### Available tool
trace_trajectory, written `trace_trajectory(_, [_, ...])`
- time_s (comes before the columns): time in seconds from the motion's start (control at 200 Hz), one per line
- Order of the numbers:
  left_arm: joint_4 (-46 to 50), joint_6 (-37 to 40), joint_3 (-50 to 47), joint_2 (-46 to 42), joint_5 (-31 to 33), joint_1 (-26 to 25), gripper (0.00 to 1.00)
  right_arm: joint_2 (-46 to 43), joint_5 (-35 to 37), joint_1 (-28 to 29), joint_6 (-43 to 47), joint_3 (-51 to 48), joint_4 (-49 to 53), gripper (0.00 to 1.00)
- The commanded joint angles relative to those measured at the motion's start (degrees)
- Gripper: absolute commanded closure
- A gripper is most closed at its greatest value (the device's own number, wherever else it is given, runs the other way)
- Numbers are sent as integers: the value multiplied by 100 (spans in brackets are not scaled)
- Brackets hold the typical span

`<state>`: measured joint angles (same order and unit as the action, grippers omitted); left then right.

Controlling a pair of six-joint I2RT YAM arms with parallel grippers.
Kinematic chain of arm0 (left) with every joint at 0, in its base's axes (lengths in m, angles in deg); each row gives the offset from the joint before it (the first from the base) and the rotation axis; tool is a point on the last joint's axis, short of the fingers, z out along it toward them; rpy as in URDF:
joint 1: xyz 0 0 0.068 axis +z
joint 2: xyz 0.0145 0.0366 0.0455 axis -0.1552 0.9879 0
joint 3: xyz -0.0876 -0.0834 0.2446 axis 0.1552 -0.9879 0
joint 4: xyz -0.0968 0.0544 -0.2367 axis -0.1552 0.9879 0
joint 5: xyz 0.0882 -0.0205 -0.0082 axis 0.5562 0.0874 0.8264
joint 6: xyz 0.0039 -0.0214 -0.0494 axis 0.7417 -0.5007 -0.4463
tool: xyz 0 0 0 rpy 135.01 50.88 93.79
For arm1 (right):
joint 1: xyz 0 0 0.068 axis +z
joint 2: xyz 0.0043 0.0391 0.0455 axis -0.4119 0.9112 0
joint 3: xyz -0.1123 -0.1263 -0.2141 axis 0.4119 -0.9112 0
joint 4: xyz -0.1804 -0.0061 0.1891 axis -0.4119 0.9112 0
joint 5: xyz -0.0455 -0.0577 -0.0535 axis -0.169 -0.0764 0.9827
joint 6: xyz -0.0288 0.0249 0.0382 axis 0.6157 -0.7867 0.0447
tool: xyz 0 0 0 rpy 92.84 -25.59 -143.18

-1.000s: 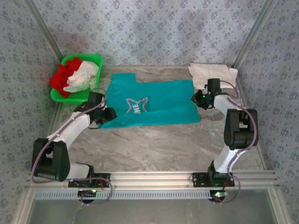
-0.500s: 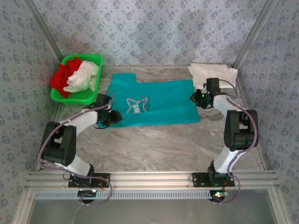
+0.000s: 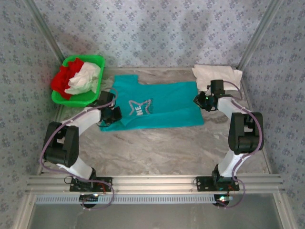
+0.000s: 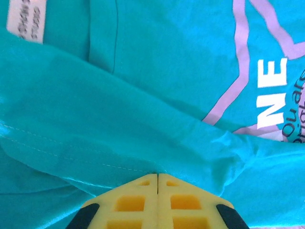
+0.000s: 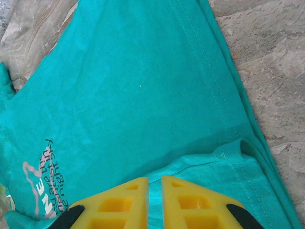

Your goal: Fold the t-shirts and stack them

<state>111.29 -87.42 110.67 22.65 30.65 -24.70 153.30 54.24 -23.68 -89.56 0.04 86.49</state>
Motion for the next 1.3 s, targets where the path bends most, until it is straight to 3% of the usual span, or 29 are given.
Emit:
trace_trajectory(0.0, [207,178,277,129,195,-14,100,-137,-83,6,79,-22,95,82])
trace_trajectory(0.335, [442,856,1406,939,481,-32,100,-133,-113,-48,103,-74,91,82])
trace_trajectory(0.675, [976,1759,3557,2594,332,-68,98,-127,-183,-60,127,-21,175,81])
trace_trajectory(0.72, [1125,1834,3913,2773,332,-82,92,-125,-192,-60,127,-16,186,81])
trace_trajectory(0.824, [1485,1921,4601,2995,373,-89,54,-113,-243,-55,140,21,244,76])
trace_trajectory(0.899, [1617,1966,4794,2915,537,-102,42,-105,-276,-46,171,57,306,76])
trace_trajectory(1.034, [1633,1955,4410,2295,890,-102,42,-143,-272,-25,260,73,352,76])
trace_trajectory(1.159, [914,1647,2953,1148,678,4,43,-185,-283,40,422,48,367,76])
trace_trajectory(1.239, [641,1366,2130,597,448,74,52,-158,-221,74,504,8,363,75])
trace_trajectory(1.299, [573,1171,1653,372,339,99,54,-99,-210,85,527,-13,333,75])
